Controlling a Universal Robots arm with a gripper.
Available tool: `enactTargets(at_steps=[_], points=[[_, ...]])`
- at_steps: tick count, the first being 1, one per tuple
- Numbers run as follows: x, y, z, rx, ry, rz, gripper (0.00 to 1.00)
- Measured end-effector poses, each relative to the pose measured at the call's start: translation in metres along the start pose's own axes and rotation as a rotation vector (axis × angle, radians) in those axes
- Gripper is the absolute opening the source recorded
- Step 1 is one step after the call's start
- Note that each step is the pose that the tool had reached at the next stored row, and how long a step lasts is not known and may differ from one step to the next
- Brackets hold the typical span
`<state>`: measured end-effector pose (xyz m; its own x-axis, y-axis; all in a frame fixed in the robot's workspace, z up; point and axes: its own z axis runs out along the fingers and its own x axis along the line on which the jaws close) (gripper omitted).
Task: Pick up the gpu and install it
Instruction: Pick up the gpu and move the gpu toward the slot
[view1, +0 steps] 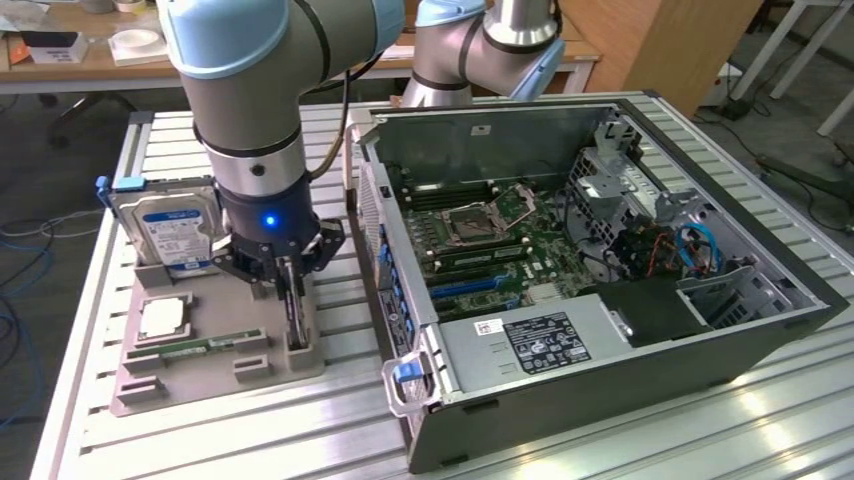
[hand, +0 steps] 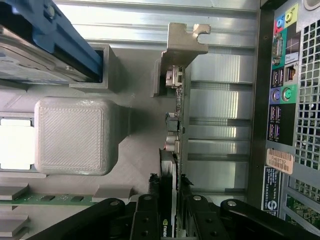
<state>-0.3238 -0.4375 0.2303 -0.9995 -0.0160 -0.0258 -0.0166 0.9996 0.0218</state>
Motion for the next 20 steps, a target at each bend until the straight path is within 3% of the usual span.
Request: enactTargets(at_steps=[14, 20], points=[[0.0, 0.0, -0.0002, -0.0002, -0.0003, 0.0, 0.26], [0.0, 0.0002, -0.0106, 0.0, -0.0001, 0.0, 0.26]])
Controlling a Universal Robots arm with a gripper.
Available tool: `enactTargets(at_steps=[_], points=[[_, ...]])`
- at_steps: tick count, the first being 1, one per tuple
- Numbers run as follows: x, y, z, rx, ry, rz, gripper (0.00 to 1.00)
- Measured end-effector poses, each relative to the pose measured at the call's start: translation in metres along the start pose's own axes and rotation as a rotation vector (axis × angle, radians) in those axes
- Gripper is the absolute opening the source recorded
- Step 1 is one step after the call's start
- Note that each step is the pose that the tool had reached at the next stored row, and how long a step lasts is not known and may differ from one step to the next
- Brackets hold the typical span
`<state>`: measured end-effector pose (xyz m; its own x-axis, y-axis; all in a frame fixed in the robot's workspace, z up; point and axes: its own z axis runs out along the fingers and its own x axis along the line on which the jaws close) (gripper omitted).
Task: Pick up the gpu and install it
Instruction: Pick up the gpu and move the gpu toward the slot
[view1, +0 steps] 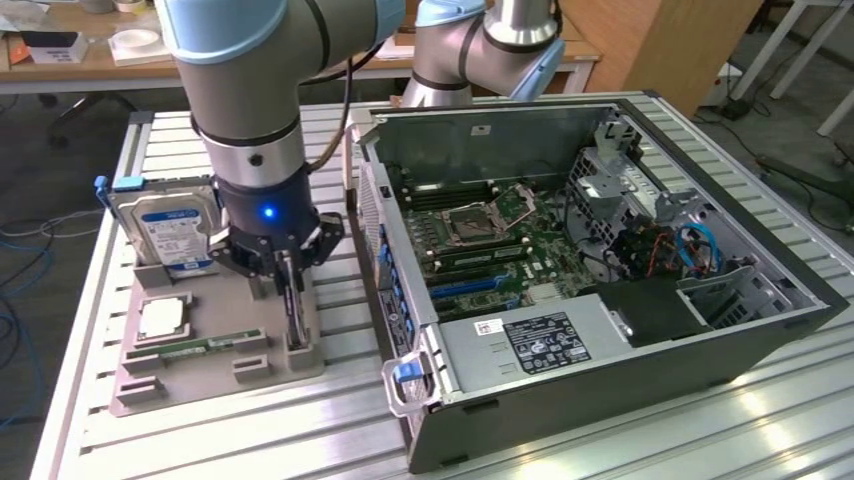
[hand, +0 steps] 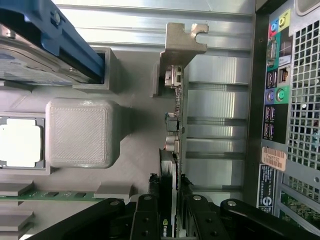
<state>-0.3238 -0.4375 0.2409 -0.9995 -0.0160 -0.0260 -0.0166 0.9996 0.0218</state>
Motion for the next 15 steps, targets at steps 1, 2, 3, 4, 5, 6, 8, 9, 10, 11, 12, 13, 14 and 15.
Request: enactTargets(at_steps=[1, 2, 3, 4, 5, 6, 8, 9, 10, 11, 12, 13, 14, 15], points=[[0.0, 0.0, -0.002, 0.0001, 0.0002, 0.0, 0.26], [0.0, 0.0001, -0.0038, 0.0, 0.0001, 0.0, 0.26], [0.0, 0.0001, -0.0056, 0.0, 0.0001, 0.0, 0.26], [0.0, 0.0002, -0.0074, 0.0, 0.0001, 0.0, 0.26], [0.0, 0.0002, -0.0093, 0.0, 0.0001, 0.0, 0.26], [0.0, 0.0002, -0.0113, 0.0, 0.0001, 0.0, 0.26], [0.0, 0.0003, -0.0154, 0.0, 0.0001, 0.0, 0.26], [0.0, 0.0004, -0.0175, 0.0, 0.0001, 0.0, 0.26], [-0.001, 0.0004, -0.0196, 0.0, 0.0001, 0.0, 0.26], [-0.001, 0.0005, -0.0217, 0.0, 0.0001, 0.0, 0.26], [-0.001, 0.0005, -0.0239, 0.0, 0.0001, 0.0, 0.26], [-0.001, 0.0006, -0.0263, 0.0, 0.0001, 0.0, 0.26], [-0.001, 0.0006, -0.0284, 0.0001, 0.0001, 0.0, 0.26], [-0.001, 0.0007, -0.0304, 0.0, 0.0, 0.0, 0.26]])
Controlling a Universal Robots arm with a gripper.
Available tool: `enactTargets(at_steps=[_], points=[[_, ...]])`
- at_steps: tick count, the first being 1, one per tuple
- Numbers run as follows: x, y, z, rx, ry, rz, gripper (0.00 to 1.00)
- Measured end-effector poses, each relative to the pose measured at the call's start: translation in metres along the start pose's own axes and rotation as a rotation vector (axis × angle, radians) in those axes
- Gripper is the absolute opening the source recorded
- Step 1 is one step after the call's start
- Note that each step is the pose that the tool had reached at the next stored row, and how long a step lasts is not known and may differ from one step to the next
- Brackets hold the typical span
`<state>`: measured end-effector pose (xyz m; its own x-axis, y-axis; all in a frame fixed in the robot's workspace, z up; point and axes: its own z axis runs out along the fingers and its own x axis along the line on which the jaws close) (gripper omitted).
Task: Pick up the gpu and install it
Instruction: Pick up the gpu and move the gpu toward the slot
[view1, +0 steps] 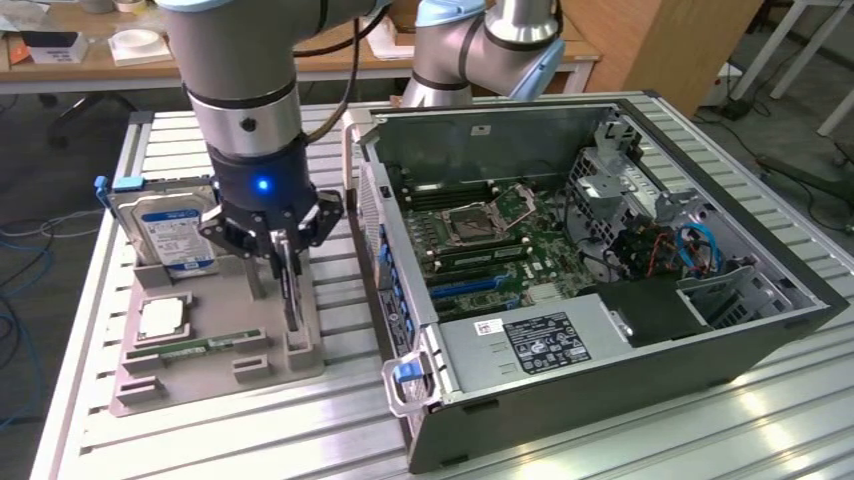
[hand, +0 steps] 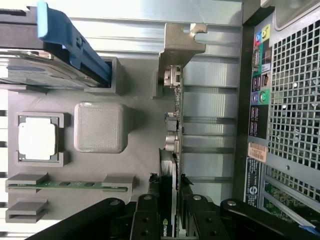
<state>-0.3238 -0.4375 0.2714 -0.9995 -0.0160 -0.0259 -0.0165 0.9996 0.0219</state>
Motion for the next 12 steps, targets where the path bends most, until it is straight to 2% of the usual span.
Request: enactTargets(at_steps=[12], points=[[-0.001, 0.0005, -0.0218, 0.0001, 0.0001, 0.0, 0.26]])
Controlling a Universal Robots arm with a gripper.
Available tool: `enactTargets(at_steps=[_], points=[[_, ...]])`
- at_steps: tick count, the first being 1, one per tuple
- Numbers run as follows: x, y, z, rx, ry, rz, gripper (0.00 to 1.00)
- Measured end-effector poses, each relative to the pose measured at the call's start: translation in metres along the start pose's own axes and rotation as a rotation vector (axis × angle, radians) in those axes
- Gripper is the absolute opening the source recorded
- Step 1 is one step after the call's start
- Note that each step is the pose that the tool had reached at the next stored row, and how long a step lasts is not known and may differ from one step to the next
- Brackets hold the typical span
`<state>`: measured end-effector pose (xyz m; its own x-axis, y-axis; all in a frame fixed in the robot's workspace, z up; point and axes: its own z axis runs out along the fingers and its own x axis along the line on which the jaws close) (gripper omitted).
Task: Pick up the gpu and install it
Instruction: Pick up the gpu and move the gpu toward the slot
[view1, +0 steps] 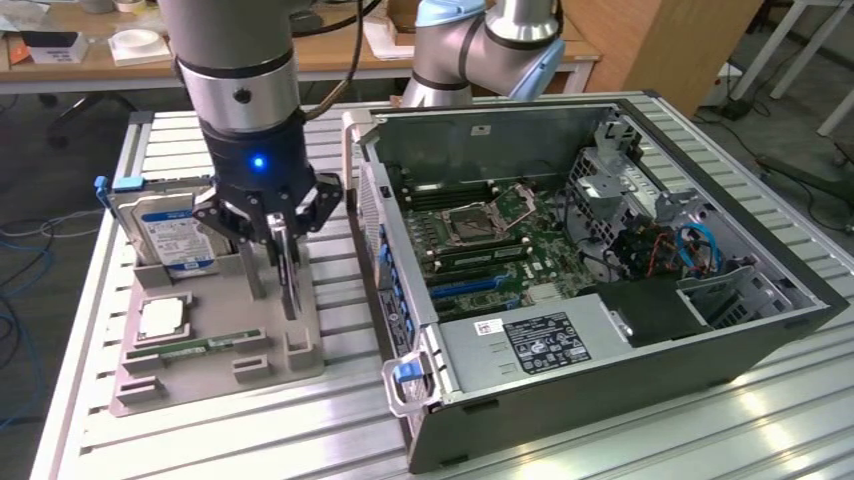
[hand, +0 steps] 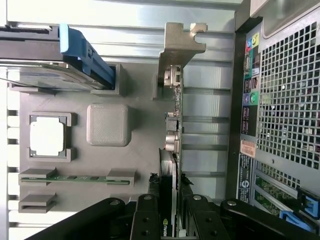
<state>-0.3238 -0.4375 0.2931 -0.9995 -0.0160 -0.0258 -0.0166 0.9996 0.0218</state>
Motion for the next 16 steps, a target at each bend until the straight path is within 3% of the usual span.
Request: enactTargets(at_steps=[16], points=[[-0.001, 0.0008, -0.0351, -0.0001, -0.0001, 0.0, 0.26]])
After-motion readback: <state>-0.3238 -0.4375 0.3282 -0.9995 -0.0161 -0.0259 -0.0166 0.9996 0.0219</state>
